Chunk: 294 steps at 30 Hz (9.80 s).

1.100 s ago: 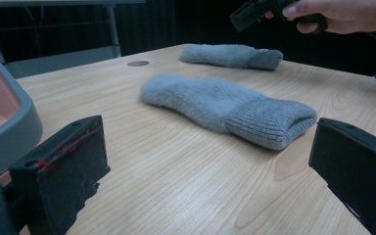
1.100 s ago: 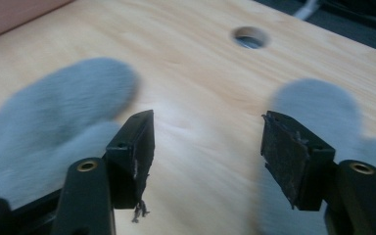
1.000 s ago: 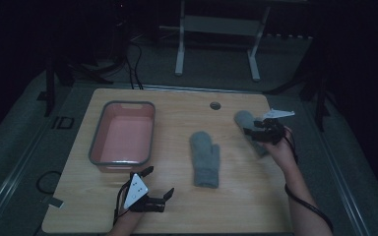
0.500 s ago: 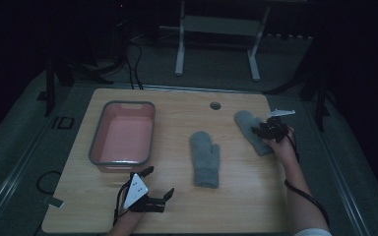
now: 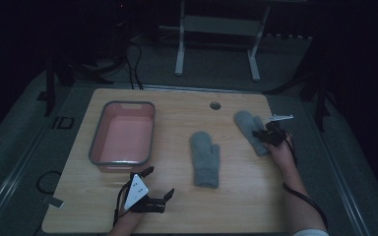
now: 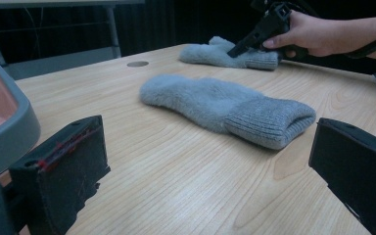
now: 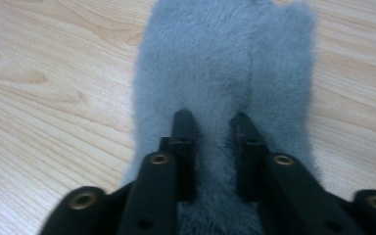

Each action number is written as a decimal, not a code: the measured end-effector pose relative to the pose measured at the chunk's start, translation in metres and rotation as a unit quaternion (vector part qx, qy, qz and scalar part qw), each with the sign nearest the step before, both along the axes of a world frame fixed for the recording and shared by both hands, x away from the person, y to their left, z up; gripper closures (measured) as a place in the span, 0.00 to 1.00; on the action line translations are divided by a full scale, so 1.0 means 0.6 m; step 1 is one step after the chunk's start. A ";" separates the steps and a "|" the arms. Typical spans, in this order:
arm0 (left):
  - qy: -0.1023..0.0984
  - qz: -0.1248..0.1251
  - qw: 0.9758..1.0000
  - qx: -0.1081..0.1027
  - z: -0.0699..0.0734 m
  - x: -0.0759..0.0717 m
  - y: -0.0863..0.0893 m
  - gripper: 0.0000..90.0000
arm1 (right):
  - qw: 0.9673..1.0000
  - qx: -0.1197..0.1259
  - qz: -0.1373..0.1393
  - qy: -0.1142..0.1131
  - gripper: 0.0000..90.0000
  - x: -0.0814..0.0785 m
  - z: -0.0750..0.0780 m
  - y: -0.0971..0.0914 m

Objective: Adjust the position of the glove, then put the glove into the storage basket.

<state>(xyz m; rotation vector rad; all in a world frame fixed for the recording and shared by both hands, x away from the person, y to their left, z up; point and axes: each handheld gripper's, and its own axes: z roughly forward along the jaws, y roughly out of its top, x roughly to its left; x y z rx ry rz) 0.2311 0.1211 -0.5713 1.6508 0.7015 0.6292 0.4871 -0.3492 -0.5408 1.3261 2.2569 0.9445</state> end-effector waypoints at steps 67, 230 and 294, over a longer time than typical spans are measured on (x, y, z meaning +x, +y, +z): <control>0.002 -0.002 1.000 -0.001 0.000 0.000 0.000 0.01 | 0.997 0.005 -0.072 -0.028 0.46 -0.270 0.044 0.065; 0.318 -0.057 0.944 0.065 0.017 0.262 -0.159 0.17 | 0.988 0.102 0.093 0.072 0.66 -0.183 -0.020 0.229; 0.232 -0.119 0.964 0.047 0.237 0.263 -0.038 0.87 | 0.975 0.153 0.160 -0.026 0.91 -0.181 0.182 0.325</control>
